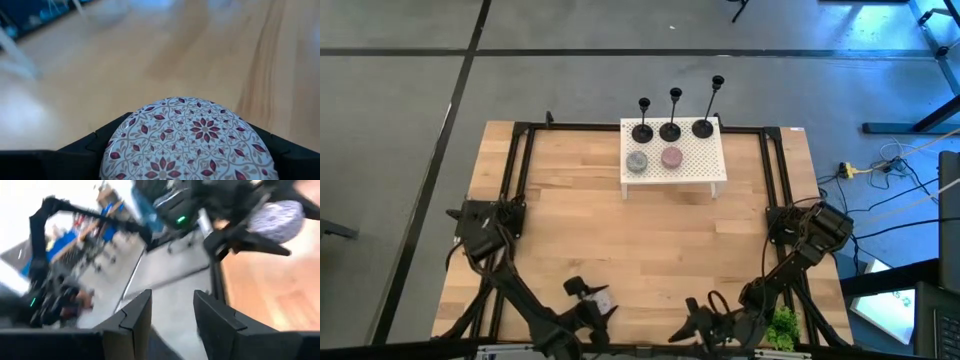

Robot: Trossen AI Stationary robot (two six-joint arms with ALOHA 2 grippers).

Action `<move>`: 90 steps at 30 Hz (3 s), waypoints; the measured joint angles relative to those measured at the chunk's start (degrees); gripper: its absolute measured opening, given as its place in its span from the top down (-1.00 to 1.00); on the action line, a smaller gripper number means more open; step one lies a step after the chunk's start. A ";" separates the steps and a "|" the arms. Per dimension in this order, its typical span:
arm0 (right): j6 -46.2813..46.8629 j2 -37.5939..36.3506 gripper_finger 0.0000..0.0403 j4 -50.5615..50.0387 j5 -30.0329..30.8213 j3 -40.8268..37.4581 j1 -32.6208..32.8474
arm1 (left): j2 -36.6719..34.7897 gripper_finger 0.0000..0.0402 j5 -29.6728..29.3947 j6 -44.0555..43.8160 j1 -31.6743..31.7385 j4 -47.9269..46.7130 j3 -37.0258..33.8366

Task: Pick & Place candle stick holders
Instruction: Put the red scented candle on the shelf aligned with the other scented candle

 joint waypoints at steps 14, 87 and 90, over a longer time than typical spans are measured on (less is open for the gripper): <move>4.47 -0.02 0.26 10.50 -13.67 0.00 -9.32 | -9.15 -0.39 2.67 45.31 6.17 14.31 0.10; 5.42 -0.62 -0.76 0.64 -26.11 6.36 -28.28 | -18.45 -0.39 1.25 63.93 10.79 11.05 0.18; 5.42 -0.61 -0.64 0.62 -26.10 6.35 -28.28 | -18.45 -0.39 1.69 64.97 11.27 12.49 0.18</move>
